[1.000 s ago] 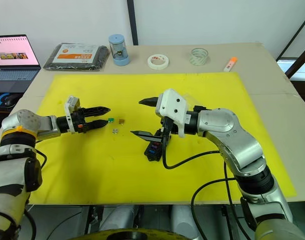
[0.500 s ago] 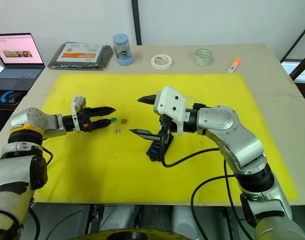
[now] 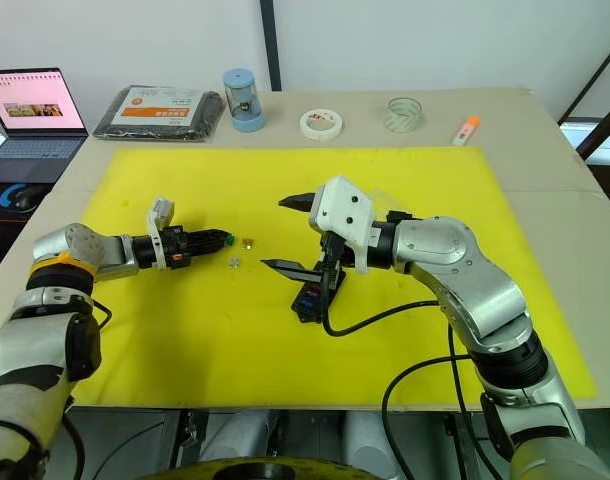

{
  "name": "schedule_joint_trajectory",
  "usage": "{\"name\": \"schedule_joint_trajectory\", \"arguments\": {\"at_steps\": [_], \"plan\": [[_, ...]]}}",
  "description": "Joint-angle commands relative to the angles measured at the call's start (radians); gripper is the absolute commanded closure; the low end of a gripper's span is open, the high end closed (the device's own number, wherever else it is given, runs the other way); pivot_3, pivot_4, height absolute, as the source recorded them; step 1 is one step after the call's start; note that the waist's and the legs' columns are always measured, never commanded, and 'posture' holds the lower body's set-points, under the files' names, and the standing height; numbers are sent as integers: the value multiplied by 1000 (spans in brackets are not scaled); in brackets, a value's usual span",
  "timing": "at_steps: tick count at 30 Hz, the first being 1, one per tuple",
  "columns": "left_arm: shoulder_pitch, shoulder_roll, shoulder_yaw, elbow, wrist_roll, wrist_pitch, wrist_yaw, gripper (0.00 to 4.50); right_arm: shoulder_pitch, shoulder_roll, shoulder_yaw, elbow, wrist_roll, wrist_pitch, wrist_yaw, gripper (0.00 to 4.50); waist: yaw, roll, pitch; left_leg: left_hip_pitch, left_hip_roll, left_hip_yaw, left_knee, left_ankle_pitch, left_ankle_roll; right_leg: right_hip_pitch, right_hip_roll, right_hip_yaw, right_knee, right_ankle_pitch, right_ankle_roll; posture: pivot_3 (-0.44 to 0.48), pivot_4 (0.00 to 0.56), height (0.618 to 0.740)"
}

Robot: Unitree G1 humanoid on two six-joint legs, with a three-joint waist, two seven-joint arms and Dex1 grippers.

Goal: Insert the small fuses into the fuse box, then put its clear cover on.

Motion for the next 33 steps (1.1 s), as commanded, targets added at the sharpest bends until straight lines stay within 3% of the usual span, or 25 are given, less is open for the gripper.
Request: {"name": "schedule_joint_trajectory", "arguments": {"at_steps": [1, 8, 17, 21, 24, 26, 30, 33], "plan": [[60, -14, -21, -14, 21, 32, 27, 4486, 3, 0, -15, -12, -1, -27, 2, 0, -1, 2, -2, 0, 0, 0, 0, 0, 0, 0, 0, 0, 0, 0, 0, 0, 150, 740], [131, 33, 26, -233, -76, 154, 1, 4486, 13, -11, -38, 7, 24, -24, 22, 0, -23, 3, -3, 0, 1, 0, 0, 0, 0, 0, 0, 0, 0, 0, 0, 0, 150, 740], [200, 122, -8, -958, -311, 235, -51, 4486, -68, -76, -101, -18, 175, 210, 26, 0, -13, 2, -2, -3, 2, 0, 0, 0, 0, -2, -1, 2, -2, 1, -1, 0, 150, 740], [217, 97, -28, -1129, -290, 63, -14, 4486, -109, -93, -118, -30, 253, 324, 7, 0, -14, 3, -2, -3, 2, 1, -1, -1, 1, -1, -2, 2, -4, 1, -1, 0, 150, 740], [288, 49, -130, -1243, -109, -381, -79, 4486, -137, -99, -102, -30, 252, 348, -6, 0, -17, 3, -2, -2, 4, 2, -1, -1, 0, -1, -1, 2, -4, 1, -2, 0, 150, 740], [322, 43, -214, -1241, 5, -623, -143, 4500, -130, -109, -96, -41, 252, 344, 2, 663, -14, 3, -2, -2, 4, 3, -1, -1, 0, -1, 0, 2, -5, 2, -3, 0, 150, 740], [329, 11, -263, -1182, 68, -823, -172, 4500, -100, -128, -76, -54, 208, 302, 1, 2008, -4, 3, -2, -3, 4, 3, 0, -1, 0, -1, 0, 2, -6, 2, -3, 0, 150, 740], [323, 1, -279, -1155, 85, -894, -188, 4500, -85, -133, -68, -65, 199, 286, -5, 2008, 4, 3, -2, -3, 4, 3, 0, -2, 1, -1, 0, 2, -6, 2, -3, 0, 150, 740]]}}
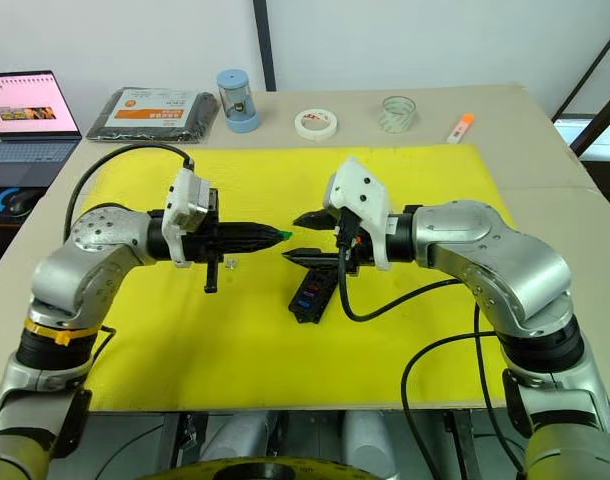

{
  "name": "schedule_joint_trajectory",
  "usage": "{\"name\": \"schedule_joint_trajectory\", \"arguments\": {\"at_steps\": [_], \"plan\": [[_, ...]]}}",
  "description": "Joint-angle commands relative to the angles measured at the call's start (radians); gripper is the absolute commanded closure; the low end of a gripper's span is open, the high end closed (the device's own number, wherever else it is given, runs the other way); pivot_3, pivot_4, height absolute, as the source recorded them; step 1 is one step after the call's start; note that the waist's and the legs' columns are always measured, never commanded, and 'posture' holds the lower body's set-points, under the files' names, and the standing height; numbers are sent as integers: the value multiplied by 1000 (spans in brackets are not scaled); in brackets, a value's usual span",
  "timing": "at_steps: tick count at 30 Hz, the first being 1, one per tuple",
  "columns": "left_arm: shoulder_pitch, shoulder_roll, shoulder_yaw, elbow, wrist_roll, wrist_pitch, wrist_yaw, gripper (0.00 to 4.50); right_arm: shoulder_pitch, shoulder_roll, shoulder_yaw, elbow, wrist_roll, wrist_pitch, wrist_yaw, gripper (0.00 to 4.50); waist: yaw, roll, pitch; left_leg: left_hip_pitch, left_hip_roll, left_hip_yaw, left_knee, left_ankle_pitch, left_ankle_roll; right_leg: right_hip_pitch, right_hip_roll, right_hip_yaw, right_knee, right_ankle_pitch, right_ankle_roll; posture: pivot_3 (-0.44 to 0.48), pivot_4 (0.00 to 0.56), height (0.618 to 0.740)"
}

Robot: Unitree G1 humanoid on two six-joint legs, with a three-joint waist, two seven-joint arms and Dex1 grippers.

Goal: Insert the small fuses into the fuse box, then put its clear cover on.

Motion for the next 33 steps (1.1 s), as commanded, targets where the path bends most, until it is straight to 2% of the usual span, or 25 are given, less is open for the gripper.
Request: {"name": "schedule_joint_trajectory", "arguments": {"at_steps": [1, 11, 12, 14, 20, 32, 33], "plan": [[-19, -4, -14, 15, 16, -93, -26, 4500, 1, 0, 1, -42, -10, -28, -7, 2008, 3, 0, 0, 0, 0, 0, 0, 0, 0, 0, 0, 0, 0, 0, 0, 0, 150, 740], [-29, 7, -40, 48, 20, -158, -69, 4500, -2, 16, 8, -52, -13, -33, -43, 2008, 4, 0, 0, 0, 0, 0, 0, 0, 0, 0, 0, 0, 0, 0, 0, 0, 150, 740], [-28, 8, -41, 47, 21, -161, -72, 4500, -1, 17, 7, -52, -11, -34, -44, 2283, 4, 0, 0, 0, 0, 0, 0, 0, 0, 0, 0, 0, 0, 0, 0, 0, 150, 740], [-27, 9, -40, 44, 18, -160, -74, 4500, -1, 18, 7, -50, -12, -39, -45, 2542, 4, 0, 0, 0, 0, 0, 0, 0, 0, 0, 0, 0, 0, 0, 0, 0, 150, 740], [-13, 18, -36, 40, 13, -166, -85, 4500, 11, 6, 1, -51, -4, -55, -26, 4479, 4, 0, 0, 0, 0, 0, 0, 0, 0, 0, 1, -1, 0, 0, 0, 0, 150, 740], [1, 50, -39, 29, 9, -166, -113, 4500, 11, 3, 6, -43, -5, -65, -3, 4479, 4, 0, 0, 0, 0, 0, 0, 0, 0, 0, 1, -1, 0, 0, 0, 0, 150, 740], [5, 59, -39, 26, 9, -157, -117, 4271, 10, 0, 6, -44, -4, -64, 0, 4493, 4, 0, 0, 0, 0, 0, 0, 0, 0, 0, 1, -1, 0, 0, 0, 0, 150, 740]]}}
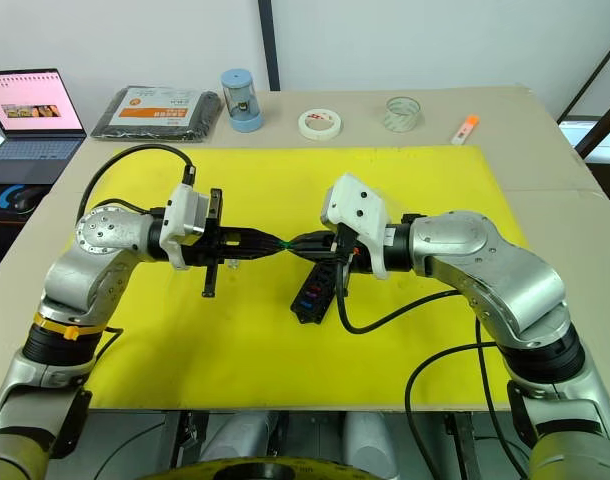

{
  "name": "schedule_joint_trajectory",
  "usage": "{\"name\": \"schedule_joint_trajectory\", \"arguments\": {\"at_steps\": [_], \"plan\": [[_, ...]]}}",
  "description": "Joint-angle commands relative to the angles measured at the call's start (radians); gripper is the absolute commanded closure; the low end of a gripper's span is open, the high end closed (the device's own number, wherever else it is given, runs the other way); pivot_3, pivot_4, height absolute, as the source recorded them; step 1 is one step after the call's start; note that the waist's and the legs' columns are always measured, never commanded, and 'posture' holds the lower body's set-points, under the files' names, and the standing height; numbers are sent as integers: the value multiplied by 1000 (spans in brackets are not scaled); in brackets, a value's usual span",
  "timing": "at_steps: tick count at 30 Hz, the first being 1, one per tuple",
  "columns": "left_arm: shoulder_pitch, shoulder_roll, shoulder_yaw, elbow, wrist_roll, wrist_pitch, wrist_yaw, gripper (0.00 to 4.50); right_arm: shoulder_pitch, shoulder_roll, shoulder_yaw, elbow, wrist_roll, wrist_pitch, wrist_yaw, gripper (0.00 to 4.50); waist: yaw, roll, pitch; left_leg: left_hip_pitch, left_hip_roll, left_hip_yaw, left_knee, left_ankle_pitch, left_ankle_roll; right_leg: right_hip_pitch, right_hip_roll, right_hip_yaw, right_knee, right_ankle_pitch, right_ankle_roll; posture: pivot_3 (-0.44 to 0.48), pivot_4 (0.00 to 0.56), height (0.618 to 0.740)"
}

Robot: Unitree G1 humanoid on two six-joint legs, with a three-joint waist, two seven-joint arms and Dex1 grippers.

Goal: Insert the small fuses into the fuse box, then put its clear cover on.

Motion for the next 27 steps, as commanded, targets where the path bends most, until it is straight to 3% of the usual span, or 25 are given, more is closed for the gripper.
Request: {"name": "schedule_joint_trajectory", "arguments": {"at_steps": [1, 4, 13, 21, 27], "plan": [[10, 31, -3, -29, -7, 10, -15, 4025, -17, -1, -22, -24, 8, -21, 9, 4500, -1, 0, 0, 0, 0, 0, 0, 0, 0, 0, 0, 0, 0, 0, 0, 0, 150, 740], [24, 42, -2, -29, -12, 11, -22, 3197, -19, -6, -24, -26, 9, -17, 11, 4500, -1, 0, 0, 0, 0, 0, 0, 0, 0, 0, 0, 0, 0, 0, 0, 0, 150, 740], [128, 1, -45, 7, 51, -83, 4, 112, 0, -94, 8, -101, -48, 93, -76, 4500, 2, 0, 0, 0, 0, 0, 0, 0, 0, 0, 0, 0, 0, 0, 0, 0, 150, 740], [152, -75, -96, 73, 120, -182, 50, 51, 43, -164, 81, -159, -112, 185, -137, 4500, 2, 0, 0, 0, 0, 0, 0, 0, 0, 0, 0, 0, -1, 0, 0, 0, 150, 740], [155, -97, -117, 98, 149, -204, 71, 51, 53, -137, 117, -149, -134, 191, -160, 4500, 1, 0, 0, 0, 0, 0, 0, 0, 1, 1, 0, 0, -1, 0, 0, 0, 150, 740]]}}
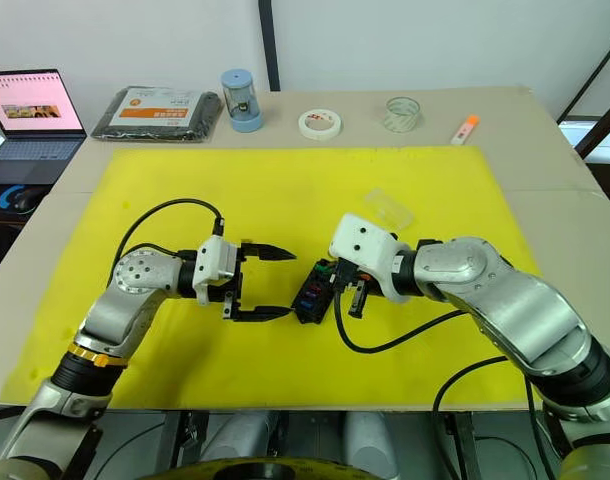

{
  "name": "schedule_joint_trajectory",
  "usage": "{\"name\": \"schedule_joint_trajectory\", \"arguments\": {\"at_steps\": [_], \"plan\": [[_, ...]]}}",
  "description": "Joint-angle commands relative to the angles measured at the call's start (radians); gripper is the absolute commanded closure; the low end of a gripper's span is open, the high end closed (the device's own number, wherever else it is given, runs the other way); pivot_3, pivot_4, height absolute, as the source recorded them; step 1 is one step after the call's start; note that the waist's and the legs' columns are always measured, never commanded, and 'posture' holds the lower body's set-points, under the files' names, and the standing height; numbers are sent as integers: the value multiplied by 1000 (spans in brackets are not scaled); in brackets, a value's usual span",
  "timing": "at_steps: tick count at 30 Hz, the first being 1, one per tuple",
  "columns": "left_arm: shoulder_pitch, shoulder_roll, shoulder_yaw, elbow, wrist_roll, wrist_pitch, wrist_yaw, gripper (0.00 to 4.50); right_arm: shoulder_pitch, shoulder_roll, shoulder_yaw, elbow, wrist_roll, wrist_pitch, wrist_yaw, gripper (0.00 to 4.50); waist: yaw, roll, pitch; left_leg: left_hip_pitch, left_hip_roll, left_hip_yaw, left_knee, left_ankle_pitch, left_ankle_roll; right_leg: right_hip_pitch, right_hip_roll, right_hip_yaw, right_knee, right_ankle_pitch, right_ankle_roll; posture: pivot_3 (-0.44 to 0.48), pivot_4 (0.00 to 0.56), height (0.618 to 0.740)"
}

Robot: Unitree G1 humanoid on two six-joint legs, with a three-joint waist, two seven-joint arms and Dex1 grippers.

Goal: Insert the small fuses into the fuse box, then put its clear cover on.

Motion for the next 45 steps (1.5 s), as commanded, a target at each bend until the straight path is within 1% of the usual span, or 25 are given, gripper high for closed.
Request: {"name": "schedule_joint_trajectory", "arguments": {"at_steps": [1, 10, 16, 25, 45], "plan": [[-1, -7, -4, -7, 16, -26, 20, 51, -5, 21, 8, -18, -21, 3, -23, 4500, 0, 0, 0, 0, 0, 0, 0, 0, 0, 0, 0, 0, 0, 0, 0, 0, 150, 740], [2, -4, -6, -9, 27, -20, 38, 51, 0, 42, 37, -3, -54, 9, -41, 4500, 1, 0, 0, 0, 0, 0, 0, 0, 0, 0, 0, 0, 0, 0, 0, 0, 150, 740], [0, -2, -7, -5, 39, -25, 40, 51, 19, 65, 31, 3, -55, 25, -55, 4500, 1, 0, 0, 0, 0, 0, 0, 0, 0, 0, 0, 0, 0, 0, 0, 0, 150, 740], [2, 1, -6, -14, 37, -17, 39, 51, 47, 68, 34, 12, -73, 22, -66, 4500, 1, 0, 0, 0, 0, 0, 0, 0, 0, 0, 0, 0, 0, 0, 0, 0, 150, 740], [-6, -2, -7, -14, 42, -19, 43, 51, 70, 105, 38, 34, -89, 40, -77, 4500, 0, 0, 0, 0, 0, 0, 0, 0, 0, 0, 0, -1, 0, 0, 0, 0, 150, 740]]}}
